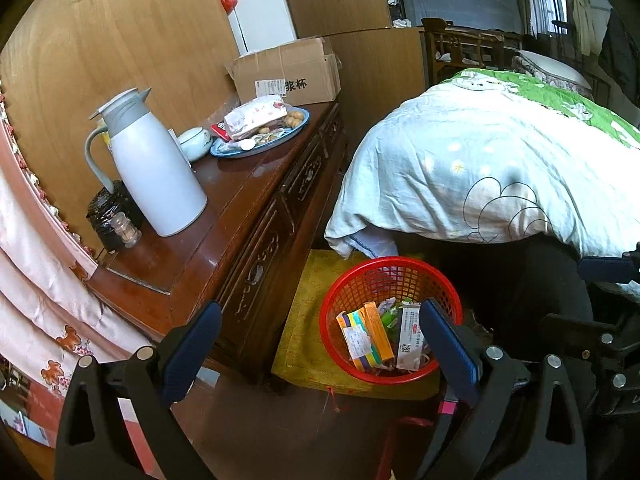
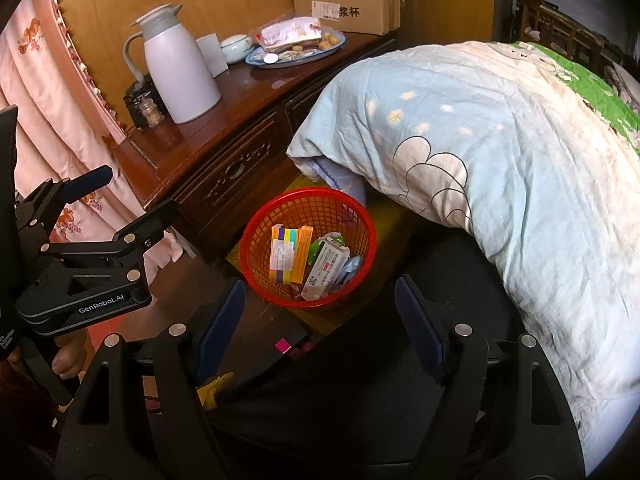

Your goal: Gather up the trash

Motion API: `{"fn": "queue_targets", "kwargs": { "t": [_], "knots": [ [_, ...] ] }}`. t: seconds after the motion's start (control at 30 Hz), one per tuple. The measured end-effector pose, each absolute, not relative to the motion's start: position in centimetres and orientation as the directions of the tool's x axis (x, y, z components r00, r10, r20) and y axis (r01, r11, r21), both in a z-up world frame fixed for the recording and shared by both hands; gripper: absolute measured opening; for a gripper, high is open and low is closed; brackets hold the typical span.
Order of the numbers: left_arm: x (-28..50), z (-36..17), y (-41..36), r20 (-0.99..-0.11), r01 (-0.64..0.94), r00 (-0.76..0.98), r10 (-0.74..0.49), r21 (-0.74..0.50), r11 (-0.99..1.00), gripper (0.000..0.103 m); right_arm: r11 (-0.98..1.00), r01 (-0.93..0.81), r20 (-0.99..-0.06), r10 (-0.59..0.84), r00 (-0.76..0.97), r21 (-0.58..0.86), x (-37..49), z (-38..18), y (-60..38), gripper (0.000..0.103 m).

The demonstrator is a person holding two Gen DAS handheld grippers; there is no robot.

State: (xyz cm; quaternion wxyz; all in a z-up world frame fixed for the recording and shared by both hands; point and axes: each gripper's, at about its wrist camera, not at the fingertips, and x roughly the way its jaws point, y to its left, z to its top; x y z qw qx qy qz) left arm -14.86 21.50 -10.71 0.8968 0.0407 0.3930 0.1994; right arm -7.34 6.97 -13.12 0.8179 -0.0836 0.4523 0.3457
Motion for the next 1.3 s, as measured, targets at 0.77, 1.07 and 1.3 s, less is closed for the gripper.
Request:
{"fn": "queue_targets", "kwargs": {
  "t": [0.77,1.07,1.3],
  "knots": [
    [-14.87,-10.89,21.21,-0.698,-0.319,0.603,0.385,0.231,0.919,0.097,0.746,-0.642,-0.802,0.487,0.346,0.176,-7.37,-13.06,6.95,0.075],
    [-14.87,-11.06,21.05,-0.701,-0.320,0.601,0.384,0.230,0.919,0.097,0.746,-0.643,-0.802,0.487,0.345,0.176,-7.40,-13.06,6.97,0.075],
    [-14.86,-11.10,21.10,-0.705,-0.314,0.601,0.376,0.224,0.923,0.097,0.745,-0.643,-0.803,0.487,0.345,0.176,-7.44,-13.05,7.00,0.075]
  ]
}}
